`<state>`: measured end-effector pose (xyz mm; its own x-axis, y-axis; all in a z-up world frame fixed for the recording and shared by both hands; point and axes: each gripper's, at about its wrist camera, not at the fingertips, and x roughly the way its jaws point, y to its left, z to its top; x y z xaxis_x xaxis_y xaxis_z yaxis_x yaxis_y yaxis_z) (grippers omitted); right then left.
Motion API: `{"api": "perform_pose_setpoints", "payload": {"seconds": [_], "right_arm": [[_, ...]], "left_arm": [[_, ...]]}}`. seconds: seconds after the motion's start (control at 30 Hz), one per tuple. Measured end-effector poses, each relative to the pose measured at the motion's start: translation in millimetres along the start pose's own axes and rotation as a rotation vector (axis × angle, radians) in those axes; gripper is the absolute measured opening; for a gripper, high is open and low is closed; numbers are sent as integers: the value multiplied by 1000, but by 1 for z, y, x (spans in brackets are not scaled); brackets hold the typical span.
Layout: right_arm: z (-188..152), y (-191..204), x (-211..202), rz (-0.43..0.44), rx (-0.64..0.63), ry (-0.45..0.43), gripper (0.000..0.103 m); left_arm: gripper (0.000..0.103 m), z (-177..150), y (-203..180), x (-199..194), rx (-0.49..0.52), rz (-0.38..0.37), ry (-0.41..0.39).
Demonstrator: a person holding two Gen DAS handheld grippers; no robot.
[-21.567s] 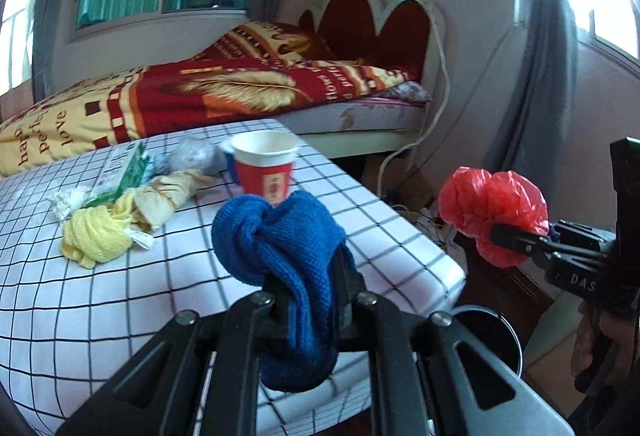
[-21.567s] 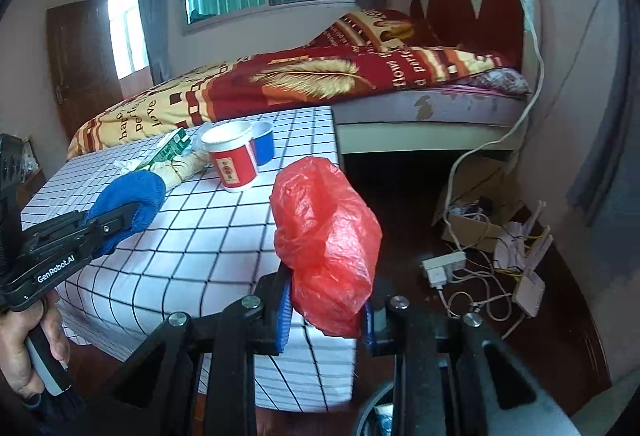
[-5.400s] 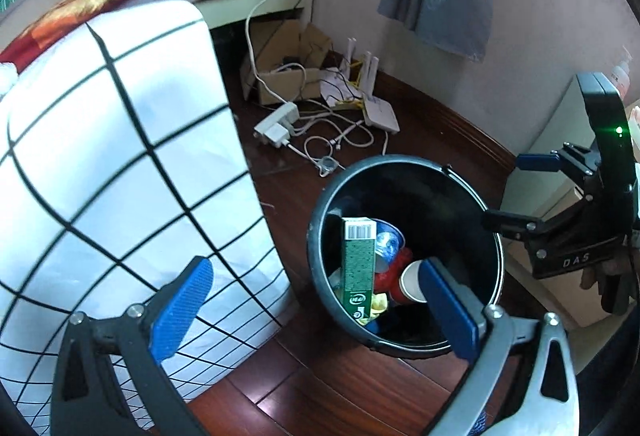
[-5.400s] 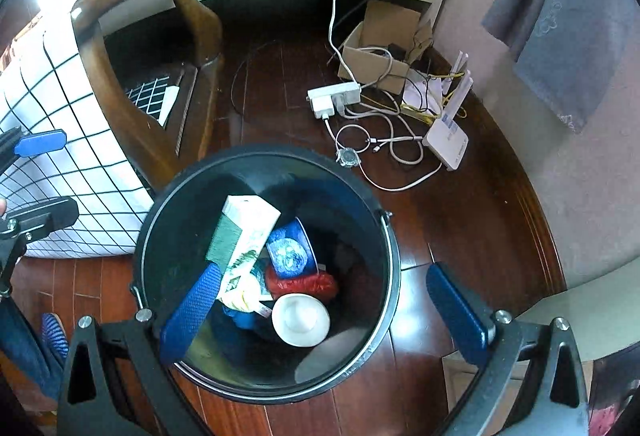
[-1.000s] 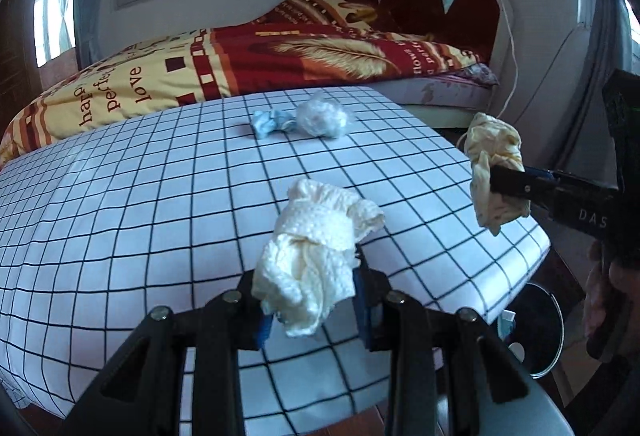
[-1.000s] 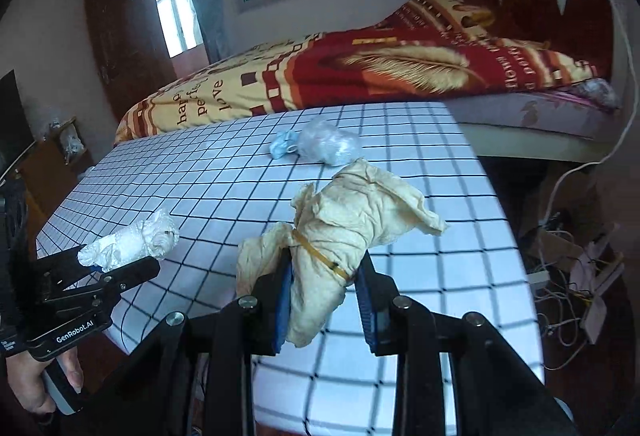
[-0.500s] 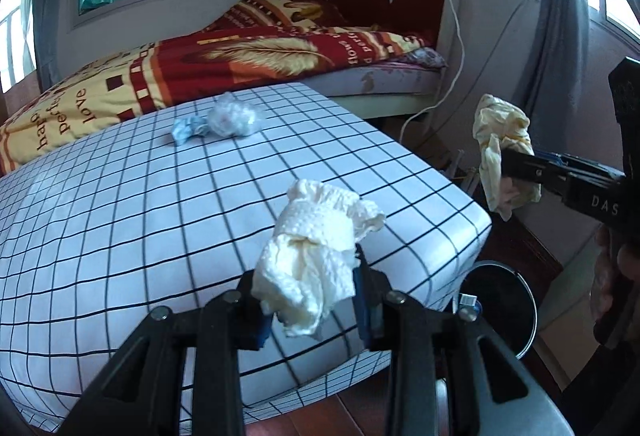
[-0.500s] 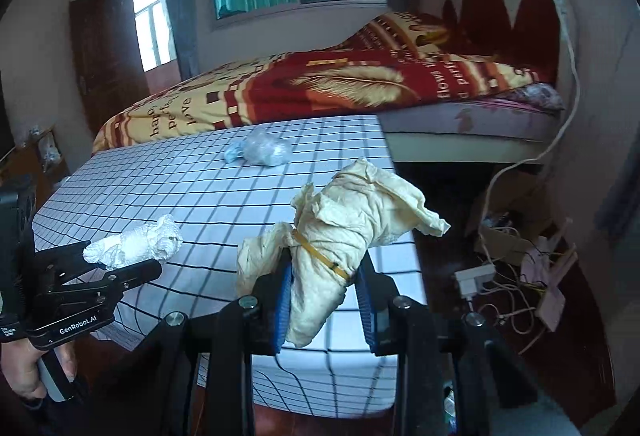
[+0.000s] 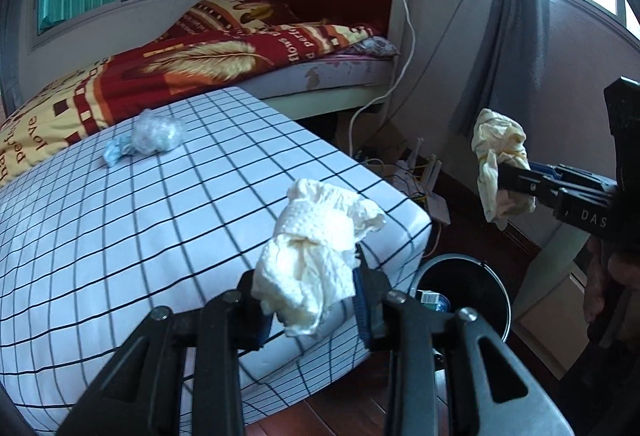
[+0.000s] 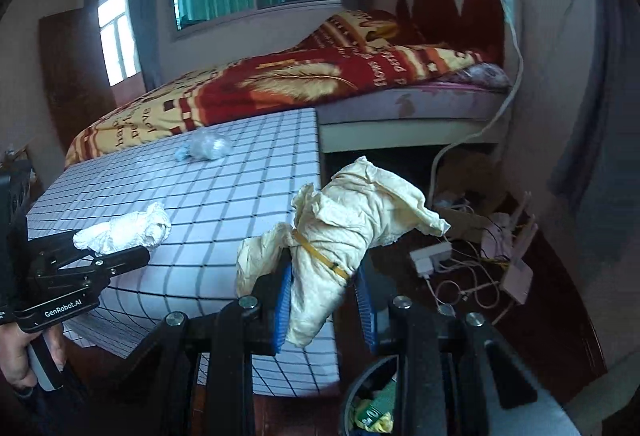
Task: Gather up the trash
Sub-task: 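Carry the tissue and beige cloth over the black bucket, then open both tools to drop the tissue and beige cloth into the bucket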
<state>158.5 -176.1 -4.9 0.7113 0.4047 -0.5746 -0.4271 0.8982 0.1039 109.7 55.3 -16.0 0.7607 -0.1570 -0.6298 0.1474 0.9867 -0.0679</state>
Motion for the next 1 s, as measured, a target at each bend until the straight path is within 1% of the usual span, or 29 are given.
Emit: {"api": "perform_pose_setpoints", "payload": {"seconds": [0.43, 1.0], "right_arm": [[-30, -58, -28, -97, 45, 12, 31], [-72, -111, -52, -168, 63, 47, 31]], "left_arm": [[34, 2, -57, 19, 73, -91, 13], [34, -11, -136, 59, 163, -215, 92]]}}
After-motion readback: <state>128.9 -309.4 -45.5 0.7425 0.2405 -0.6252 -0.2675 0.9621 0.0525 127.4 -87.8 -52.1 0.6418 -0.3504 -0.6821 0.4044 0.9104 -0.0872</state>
